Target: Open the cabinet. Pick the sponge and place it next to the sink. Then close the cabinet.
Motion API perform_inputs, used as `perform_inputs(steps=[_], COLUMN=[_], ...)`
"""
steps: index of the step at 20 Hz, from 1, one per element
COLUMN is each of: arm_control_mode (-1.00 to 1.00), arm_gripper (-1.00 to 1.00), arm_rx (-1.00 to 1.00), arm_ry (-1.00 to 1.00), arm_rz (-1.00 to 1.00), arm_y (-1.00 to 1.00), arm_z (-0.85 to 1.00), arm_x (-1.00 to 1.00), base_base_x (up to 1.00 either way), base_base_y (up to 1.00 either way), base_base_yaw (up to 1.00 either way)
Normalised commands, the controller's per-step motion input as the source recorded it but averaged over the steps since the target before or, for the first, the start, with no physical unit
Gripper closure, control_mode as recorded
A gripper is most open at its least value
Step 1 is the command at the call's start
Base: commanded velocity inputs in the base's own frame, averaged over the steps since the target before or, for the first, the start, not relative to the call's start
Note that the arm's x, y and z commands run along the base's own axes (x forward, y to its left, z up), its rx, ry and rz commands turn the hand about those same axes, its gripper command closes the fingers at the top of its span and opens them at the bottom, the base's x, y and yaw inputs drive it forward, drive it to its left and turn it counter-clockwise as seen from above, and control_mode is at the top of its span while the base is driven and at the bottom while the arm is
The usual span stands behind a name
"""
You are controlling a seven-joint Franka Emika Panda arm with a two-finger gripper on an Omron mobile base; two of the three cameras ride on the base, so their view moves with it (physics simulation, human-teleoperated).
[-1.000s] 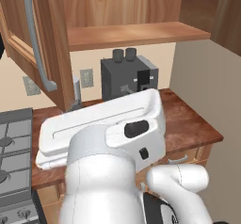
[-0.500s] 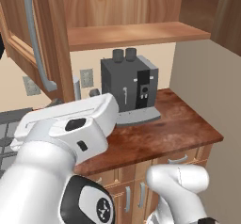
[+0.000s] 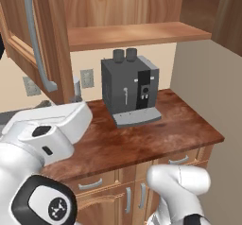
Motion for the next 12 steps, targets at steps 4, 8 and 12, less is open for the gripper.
perform_inputs(steps=[4,8,12], arm_control_mode=[-1.0,-1.0,-1.0], arm_gripper=[-1.0,-1.0,-1.0], arm_rx=[0.0,0.0,0.0], arm_ry=[0.0,0.0,0.0], arm_rz=[-0.21,-0.17,-0.15], arm_y=[0.46,0.43,0.37], arm_z=[0.0,-0.17,-0.15], arm_x=[0.08,0.37,0.31], base_base_x=[0.0,0.0,0.0], base_base_y=[0.0,0.0,0.0], base_base_yaw=[0.0,0.0,0.0])
